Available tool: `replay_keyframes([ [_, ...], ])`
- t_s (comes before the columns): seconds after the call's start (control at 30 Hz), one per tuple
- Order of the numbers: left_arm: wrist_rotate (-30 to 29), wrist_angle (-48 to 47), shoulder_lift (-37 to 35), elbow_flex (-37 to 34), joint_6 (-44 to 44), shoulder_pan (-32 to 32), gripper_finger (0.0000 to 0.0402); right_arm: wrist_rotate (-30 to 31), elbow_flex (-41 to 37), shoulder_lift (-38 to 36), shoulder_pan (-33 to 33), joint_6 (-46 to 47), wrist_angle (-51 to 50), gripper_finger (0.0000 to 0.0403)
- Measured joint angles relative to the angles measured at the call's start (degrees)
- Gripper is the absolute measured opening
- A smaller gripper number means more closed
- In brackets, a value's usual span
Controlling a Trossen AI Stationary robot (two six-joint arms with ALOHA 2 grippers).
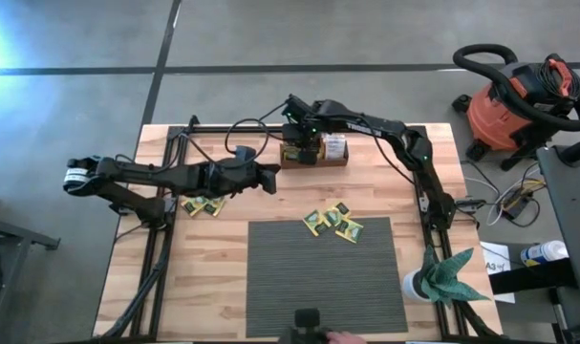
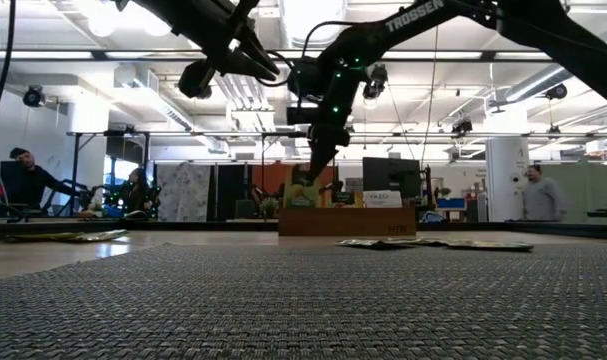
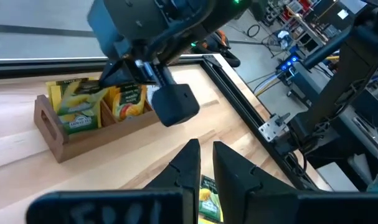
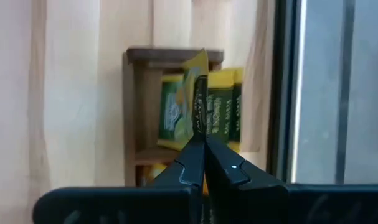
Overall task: Pick & Place Tea
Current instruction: Put the yellow tea bag into the left section of the wooden organizer
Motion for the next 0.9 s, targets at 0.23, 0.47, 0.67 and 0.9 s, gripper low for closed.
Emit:
replay_keyframes([
  [0.23,0.0,0.0,0.0,0.0,0.2,0.0,0.0039,-0.1,1.5,1.4,0.0,-0.9,-1.5,0.0008],
  [0.47,-0.1,0.0,0.0,0.0,0.5,0.0,0.0039,-0.2,0.3,2.0,0.0,-1.0,-2.8,0.0008],
  [0.67,-0.5,0.0,0.0,0.0,0.5,0.0,0.0039,-0.1,0.0,2.0,0.0,-1.0,-1.3,0.0009],
  [0.9,-0.6,0.0,0.0,0.0,0.3,0.0,0.0039,-0.1,-1.5,2.0,0.0,-1.0,1.5,0.0009],
])
